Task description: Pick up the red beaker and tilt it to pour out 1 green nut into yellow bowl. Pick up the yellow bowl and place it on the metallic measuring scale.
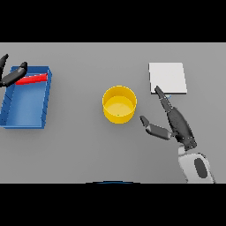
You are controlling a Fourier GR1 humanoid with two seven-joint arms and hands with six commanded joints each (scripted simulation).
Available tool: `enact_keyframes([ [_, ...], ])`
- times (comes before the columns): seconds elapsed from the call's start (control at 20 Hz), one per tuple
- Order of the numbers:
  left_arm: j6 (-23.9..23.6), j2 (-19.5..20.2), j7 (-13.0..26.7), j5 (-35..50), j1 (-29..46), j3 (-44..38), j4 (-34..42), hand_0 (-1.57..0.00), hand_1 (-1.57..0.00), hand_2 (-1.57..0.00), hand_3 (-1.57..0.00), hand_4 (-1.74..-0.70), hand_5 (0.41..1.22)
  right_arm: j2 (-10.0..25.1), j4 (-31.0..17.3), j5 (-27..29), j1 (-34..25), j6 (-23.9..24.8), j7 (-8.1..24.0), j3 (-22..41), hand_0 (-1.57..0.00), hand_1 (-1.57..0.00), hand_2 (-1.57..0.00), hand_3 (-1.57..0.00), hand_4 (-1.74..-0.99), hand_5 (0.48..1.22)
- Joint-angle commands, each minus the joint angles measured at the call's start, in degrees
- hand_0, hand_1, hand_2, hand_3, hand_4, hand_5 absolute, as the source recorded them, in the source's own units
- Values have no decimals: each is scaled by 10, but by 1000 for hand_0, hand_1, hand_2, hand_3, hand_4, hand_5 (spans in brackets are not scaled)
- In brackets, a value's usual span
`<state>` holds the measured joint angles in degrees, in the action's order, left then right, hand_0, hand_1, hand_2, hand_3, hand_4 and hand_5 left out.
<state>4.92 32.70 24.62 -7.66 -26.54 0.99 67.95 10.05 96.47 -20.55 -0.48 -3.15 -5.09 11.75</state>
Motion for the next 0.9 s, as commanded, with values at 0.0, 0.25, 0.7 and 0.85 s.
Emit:
enact_keyframes([
  [0.0,-1,-2,-5,0,1,0,-1,-20,-18,-17,-18,-798,661,18,0,-27,-12,-10,10,14,1,1,1,1,-1103,662],
  [0.25,-5,-14,23,1,2,8,21,-6,-5,-5,-5,-806,687,92,-37,-152,-113,-56,23,81,1,1,1,1,-1142,627],
  [0.7,6,-6,11,12,24,1,34,0,0,0,0,-806,695,128,-146,-253,-260,-141,-41,190,1,1,1,1,-1153,639],
  [0.85,6,-8,11,12,14,0,25,1,1,1,1,-808,696,121,-187,-269,-294,-159,-61,216,1,1,1,1,-1157,644],
])
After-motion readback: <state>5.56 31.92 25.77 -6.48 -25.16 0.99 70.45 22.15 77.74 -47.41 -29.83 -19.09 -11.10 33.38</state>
